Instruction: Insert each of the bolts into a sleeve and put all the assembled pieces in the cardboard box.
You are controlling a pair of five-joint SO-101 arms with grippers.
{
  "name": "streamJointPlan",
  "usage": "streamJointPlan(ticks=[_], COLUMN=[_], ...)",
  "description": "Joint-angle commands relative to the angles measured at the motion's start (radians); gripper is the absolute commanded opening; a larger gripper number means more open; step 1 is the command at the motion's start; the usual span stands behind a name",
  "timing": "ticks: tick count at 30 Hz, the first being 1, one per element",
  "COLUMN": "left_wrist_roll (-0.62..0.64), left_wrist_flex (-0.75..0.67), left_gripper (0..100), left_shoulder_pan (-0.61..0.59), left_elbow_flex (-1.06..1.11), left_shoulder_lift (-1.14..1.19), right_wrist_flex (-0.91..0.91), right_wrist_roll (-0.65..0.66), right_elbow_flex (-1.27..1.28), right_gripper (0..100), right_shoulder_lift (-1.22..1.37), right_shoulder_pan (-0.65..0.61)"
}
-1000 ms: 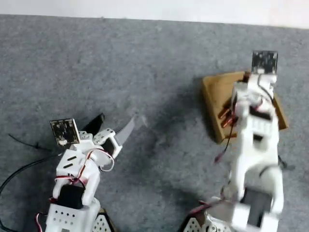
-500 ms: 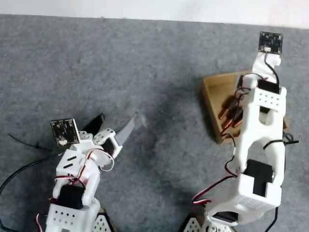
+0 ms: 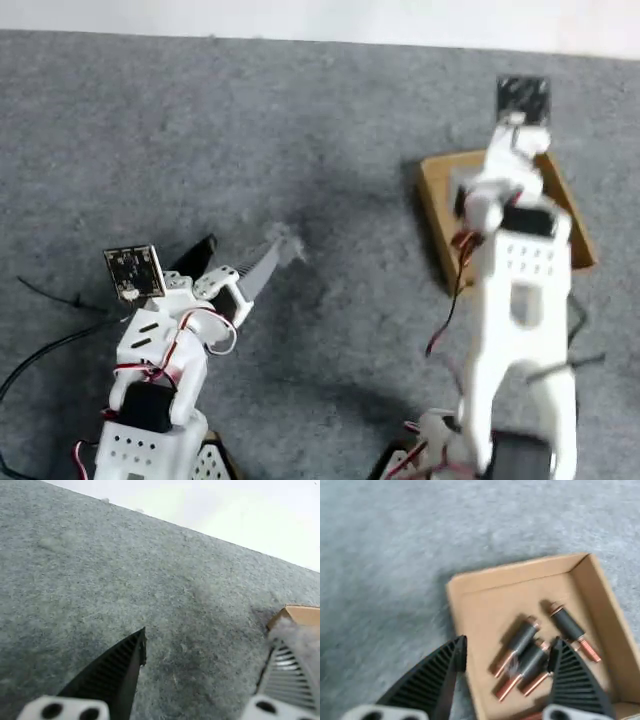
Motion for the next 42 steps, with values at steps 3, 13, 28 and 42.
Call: streamJointPlan(ticks=[3,13,28,42], left_wrist_roll=[-0.009,-0.009,-0.242,-0.242], left_wrist_flex=[0.002,0.051,0.471,0.718], left_gripper=[36,36,36,36], left_shoulder_pan=[-0.004,-0.004,0.056,0.053], left_elbow_flex=[0.019,0.018,0.019,0.019], left_shoulder_lift=[-0.016,-0.015,-0.015,-0.015], right_wrist_flex=[-0.246,-0.360,0.182,0.461], right_wrist_roll=[-0.008,-0.008,-0.008,-0.005], right_elbow_flex=[0.440,0.975,1.251,1.248], right_gripper=[23.5,23.5,23.7,23.7], right_shoulder_lift=[-0.375,-0.917,-1.320,-1.339], right_shoulder_pan=[-0.019,-0.019,-0.019,-0.015])
